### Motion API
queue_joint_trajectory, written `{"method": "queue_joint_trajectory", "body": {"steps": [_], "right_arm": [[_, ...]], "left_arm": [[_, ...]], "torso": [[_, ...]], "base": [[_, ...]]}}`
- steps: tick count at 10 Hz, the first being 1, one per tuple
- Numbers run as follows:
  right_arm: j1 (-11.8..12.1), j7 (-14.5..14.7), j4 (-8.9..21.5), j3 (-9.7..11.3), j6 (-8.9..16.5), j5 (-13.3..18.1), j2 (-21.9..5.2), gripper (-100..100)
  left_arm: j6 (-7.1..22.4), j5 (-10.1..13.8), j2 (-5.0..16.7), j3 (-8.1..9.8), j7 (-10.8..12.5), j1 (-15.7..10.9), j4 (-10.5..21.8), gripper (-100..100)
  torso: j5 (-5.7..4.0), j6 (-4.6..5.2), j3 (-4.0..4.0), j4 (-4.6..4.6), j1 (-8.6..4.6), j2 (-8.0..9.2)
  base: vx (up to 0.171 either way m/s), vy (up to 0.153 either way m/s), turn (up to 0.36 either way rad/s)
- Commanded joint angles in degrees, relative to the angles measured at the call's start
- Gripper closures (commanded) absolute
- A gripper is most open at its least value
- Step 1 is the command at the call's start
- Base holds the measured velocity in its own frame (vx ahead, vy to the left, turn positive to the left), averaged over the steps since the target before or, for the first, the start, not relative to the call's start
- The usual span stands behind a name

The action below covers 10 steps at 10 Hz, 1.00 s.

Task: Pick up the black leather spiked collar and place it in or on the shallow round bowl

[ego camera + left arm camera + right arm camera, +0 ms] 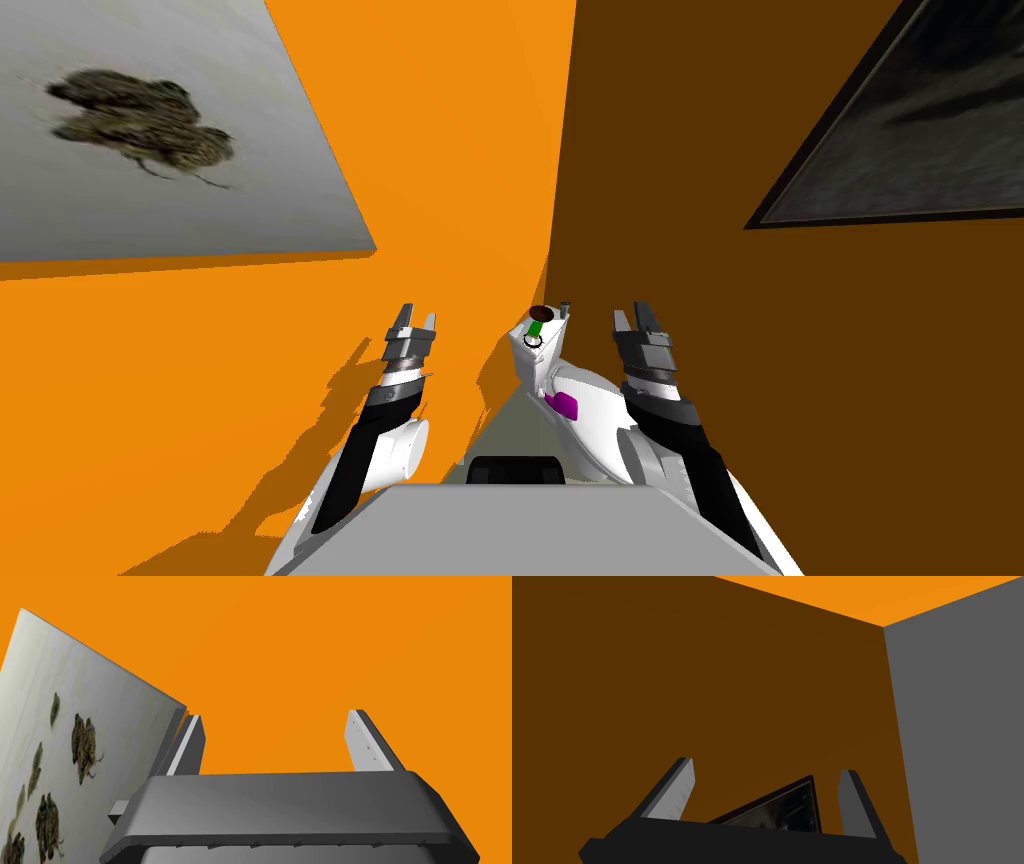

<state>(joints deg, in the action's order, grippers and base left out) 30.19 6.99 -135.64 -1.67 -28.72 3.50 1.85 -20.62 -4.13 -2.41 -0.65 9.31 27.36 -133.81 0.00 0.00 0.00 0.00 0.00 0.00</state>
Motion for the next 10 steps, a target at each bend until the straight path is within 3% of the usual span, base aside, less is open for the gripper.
{"method": "queue_joint_trajectory", "body": {"steps": [1, 4, 8, 10], "right_arm": [[-0.37, 0.31, 0.8, -0.13, -0.11, 0.55, -2.54, -100], [-1.81, 1.5, 3.81, -0.67, -0.58, 2.63, -8.06, -100], [-3.24, 2.7, 6.75, -1.22, -1.08, 4.66, -12.86, -100], [-4.95, 4.13, 10.2, -1.9, -1.69, 7.04, -16.73, -100]], "left_arm": [[0.0, 0.0, 0.0, 0.0, 0.0, 0.0, 0.0, 0], [0.0, 0.0, 0.0, 0.0, 0.0, -0.01, 0.0, 0], [0.0, 0.0, 0.0, 0.0, 0.0, -0.01, 0.0, 0], [0.0, 0.0, 0.0, 0.0, 0.0, -0.01, 0.0, 0]], "torso": [[0.0, 0.0, 0.0, 0.0, 0.0, 0.0], [0.0, -0.01, 0.15, 0.06, 0.01, 0.27], [0.0, -0.01, 0.21, 0.08, 0.01, 0.36], [0.0, -0.01, 0.18, 0.07, -0.01, 0.32]], "base": [[-0.025, 0.002, 0.037], [-0.081, 0.017, 0.067], [-0.085, 0.01, 0.051], [-0.107, 0.027, 0.087]]}}
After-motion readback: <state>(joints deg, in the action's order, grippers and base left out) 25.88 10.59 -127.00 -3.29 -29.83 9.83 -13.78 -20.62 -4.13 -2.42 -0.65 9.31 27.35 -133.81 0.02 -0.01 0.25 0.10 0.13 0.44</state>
